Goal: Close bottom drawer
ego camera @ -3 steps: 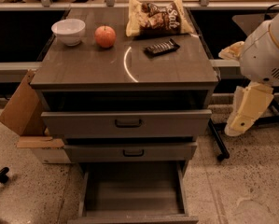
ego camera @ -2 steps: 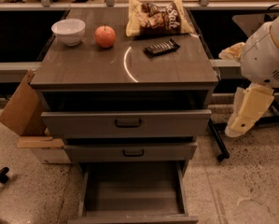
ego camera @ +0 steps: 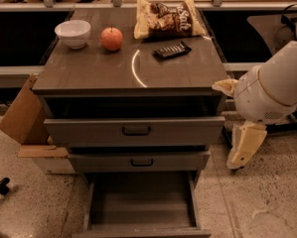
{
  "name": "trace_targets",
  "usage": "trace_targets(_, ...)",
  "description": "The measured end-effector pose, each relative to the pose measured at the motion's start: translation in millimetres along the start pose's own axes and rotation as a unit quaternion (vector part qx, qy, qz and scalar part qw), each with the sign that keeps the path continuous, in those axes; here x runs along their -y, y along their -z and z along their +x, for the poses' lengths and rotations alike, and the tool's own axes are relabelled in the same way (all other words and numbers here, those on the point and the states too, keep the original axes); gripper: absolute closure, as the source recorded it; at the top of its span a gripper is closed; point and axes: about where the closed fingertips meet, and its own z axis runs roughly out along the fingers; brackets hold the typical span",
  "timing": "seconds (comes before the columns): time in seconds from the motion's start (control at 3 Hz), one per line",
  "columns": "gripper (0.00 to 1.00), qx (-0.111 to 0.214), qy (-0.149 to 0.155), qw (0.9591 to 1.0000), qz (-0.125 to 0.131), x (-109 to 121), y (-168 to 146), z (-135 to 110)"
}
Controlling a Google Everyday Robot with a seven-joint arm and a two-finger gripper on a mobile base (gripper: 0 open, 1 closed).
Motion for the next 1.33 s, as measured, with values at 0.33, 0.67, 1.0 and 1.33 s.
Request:
trace_targets(0.33, 0.0, 0.034, 0.023, 0.9989, -0.021, -20.3, -39.5, 4.1)
trace_targets(0.67, 0.0, 0.033, 0.023, 0.999, -0.021, -20.3, -39.3, 4.0)
trace_targets(1.0, 0.0, 0.036, 0.034, 0.9984, -0.025, -25.6, -45.7, 4.2)
trace_targets(1.33, 0.0, 0.039, 0.058, 0.997, -0.033, -40.8, -63.5, 9.1)
